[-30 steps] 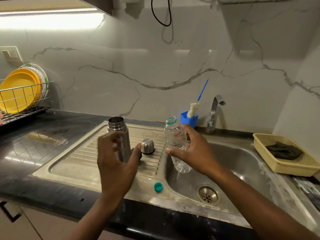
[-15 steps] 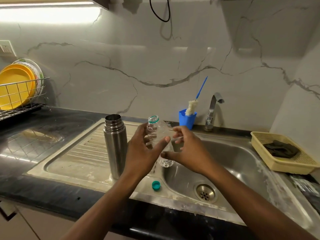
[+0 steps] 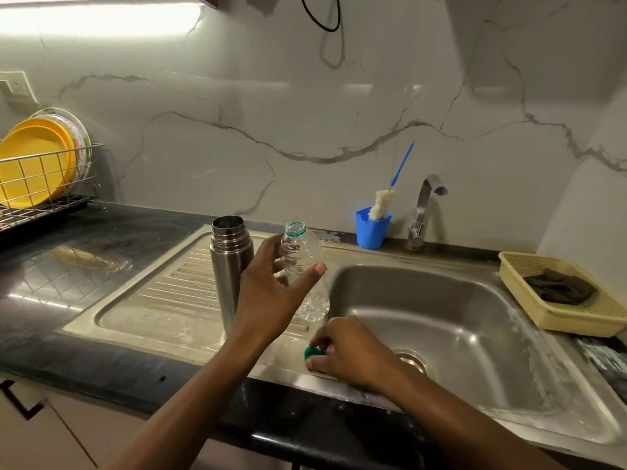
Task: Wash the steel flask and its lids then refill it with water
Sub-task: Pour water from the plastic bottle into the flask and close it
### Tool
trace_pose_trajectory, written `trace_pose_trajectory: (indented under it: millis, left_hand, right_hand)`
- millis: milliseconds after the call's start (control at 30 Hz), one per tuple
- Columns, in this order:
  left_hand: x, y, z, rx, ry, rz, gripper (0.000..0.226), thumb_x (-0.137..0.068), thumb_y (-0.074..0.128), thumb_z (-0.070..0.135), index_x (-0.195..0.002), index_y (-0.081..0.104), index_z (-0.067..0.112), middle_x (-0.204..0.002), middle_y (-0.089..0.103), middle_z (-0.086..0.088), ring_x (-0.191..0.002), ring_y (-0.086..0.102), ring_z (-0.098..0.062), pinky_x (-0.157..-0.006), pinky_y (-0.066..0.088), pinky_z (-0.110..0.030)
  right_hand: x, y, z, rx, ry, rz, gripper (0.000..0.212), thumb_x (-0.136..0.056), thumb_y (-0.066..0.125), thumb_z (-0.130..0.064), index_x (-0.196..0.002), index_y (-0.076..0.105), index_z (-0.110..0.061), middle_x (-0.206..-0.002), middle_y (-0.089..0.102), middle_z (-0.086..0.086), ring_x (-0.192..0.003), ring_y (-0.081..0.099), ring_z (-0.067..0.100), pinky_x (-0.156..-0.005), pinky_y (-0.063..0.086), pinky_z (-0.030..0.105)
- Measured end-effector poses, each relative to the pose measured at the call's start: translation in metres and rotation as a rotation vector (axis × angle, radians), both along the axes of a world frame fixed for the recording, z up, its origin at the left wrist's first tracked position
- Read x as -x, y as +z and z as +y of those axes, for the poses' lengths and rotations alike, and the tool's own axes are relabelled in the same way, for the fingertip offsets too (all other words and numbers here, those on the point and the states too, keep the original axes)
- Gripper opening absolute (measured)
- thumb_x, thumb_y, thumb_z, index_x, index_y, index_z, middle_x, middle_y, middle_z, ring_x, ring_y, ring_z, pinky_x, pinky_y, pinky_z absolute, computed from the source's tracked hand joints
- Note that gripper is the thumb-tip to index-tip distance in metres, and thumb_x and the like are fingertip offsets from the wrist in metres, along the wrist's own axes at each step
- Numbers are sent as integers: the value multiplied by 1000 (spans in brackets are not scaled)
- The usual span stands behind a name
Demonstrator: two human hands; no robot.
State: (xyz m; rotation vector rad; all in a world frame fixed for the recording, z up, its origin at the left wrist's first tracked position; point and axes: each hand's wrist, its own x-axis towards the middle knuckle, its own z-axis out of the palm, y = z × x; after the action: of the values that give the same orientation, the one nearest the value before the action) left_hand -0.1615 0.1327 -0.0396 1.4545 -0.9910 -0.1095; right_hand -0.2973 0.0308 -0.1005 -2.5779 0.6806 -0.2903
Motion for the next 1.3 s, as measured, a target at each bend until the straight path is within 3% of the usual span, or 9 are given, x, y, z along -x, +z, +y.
trace_pose_trajectory:
  millis: [133,300,500,700,800,933,1067,1167,1300]
  left_hand:
    - [-1,0,-1,-17,-5,-16,63,-82,86,42,-137,55,35,-115,66,28,-104,66,14,-81,57,-12]
    - [-1,-3,-4,-14,-36,-21,69,-79,87,46,-140,56,31,-124,71,16,-110,71,-3,-92,63,-30]
    - [12,-4,-10,-58,-86,-114,62,-81,85,52,-132,50,53,-118,64,36,-111,66,7,-93,60,-24]
    - [25,-9,-19,-75,-153,-166,68,-84,84,46,-144,51,47,-133,65,19,-118,66,-5,-99,59,-41]
    - [29,-10,-21,-112,-163,-203,72,-84,84,47,-147,49,47,-134,62,19,-117,62,1,-100,58,-35]
    - [36,-8,-24,-129,-205,-266,71,-84,86,44,-146,53,44,-129,62,19,-115,59,8,-92,47,-9]
    - [42,-10,-27,-129,-213,-288,73,-85,83,46,-150,51,41,-132,60,20,-120,58,6,-98,48,-15]
    - [48,-11,-29,-125,-191,-290,72,-85,82,48,-149,50,44,-134,58,23,-119,57,9,-95,45,-8]
    - [53,-8,-30,-117,-173,-301,71,-86,81,46,-149,49,44,-133,57,23,-119,54,11,-90,40,-1]
  right_hand:
    - [7,13,-2,-30,-27,-45,32,-83,82,-43,-107,78,-22,-92,72,-11,-75,65,0,-68,51,17]
    - [31,72,-18,-11,-113,-213,27,-85,83,-32,-111,77,-30,-95,73,-16,-84,67,-4,-81,58,17]
    - [57,151,-27,114,-46,-417,32,-86,84,-27,-117,76,-28,-91,73,-16,-83,68,2,-77,55,12]
    - [62,183,-34,310,120,-266,36,-81,88,-33,-113,78,-19,-93,72,-12,-83,69,5,-79,59,23]
    - [66,191,-40,381,177,-177,36,-84,86,-38,-115,78,-20,-98,76,-11,-87,68,-4,-76,55,16]
    - [68,195,-48,396,269,-55,36,-84,86,-35,-117,79,-24,-93,70,-23,-87,68,-6,-76,49,9]
    - [68,200,-52,445,292,67,34,-89,80,-40,-120,78,-26,-88,63,-25,-82,65,-6,-72,46,10]
    - [68,201,-51,493,287,106,27,-93,71,-52,-99,79,-26,-76,65,-15,-71,62,3,-64,40,17]
    - [70,198,-46,629,199,173,47,-98,48,-67,-64,49,-35,-61,53,-9,-56,52,8,-57,30,20]
